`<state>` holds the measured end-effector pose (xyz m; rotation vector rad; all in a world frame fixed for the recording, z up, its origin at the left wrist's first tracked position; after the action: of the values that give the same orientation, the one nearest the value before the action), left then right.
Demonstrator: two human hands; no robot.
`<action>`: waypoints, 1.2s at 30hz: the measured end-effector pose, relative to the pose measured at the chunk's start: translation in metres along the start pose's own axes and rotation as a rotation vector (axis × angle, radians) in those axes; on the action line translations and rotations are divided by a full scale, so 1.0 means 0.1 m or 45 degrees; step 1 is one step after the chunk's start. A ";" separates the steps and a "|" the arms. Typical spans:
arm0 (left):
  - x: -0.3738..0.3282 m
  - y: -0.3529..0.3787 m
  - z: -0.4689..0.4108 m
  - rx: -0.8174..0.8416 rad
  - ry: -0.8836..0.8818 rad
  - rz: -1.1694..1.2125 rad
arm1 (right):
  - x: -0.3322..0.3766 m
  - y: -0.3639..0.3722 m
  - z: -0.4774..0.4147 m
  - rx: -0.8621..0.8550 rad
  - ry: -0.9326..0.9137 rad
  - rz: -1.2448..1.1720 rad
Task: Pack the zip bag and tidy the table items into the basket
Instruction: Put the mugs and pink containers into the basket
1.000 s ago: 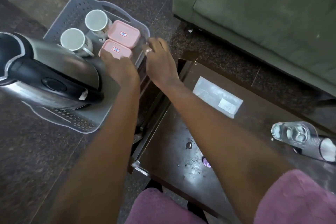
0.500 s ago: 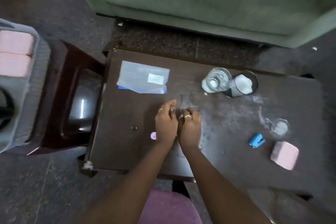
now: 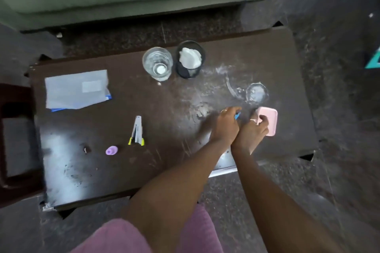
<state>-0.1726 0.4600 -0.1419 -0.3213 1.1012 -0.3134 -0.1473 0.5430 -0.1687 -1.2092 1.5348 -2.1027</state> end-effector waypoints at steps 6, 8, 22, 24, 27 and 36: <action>-0.09 0.57 -0.10 0.385 -0.114 -0.161 | -0.32 -0.06 -0.41 -0.089 0.431 0.094; -0.09 0.67 -0.12 0.451 -0.138 -0.146 | -0.37 -0.05 -0.48 0.005 0.402 0.099; 0.38 -0.09 0.03 0.041 -0.354 0.195 | 0.11 0.06 0.27 -0.020 -0.481 0.029; 0.59 -0.48 0.07 -0.097 -0.383 0.228 | 0.34 0.19 0.55 0.096 -0.584 -0.017; 0.88 -1.13 0.11 -0.292 -0.424 0.337 | 0.78 0.36 0.99 0.289 -0.673 -0.152; 1.77 -3.36 0.47 -1.059 -0.521 0.683 | 2.38 0.99 2.62 0.755 -0.936 -0.403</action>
<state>-0.0850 0.0875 -0.1310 -0.7628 0.8219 0.6879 -0.1217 0.1790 -0.1223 -1.7522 0.3896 -1.7439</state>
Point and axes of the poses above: each hand's wrist, its own z-axis away from the middle knuckle, its own y-axis out of the palm, x = y × z, the point moved 2 cm from there along -z, towards the middle knuckle, and after that the axes turned 8 degrees about -x, right-handed, at the moved point
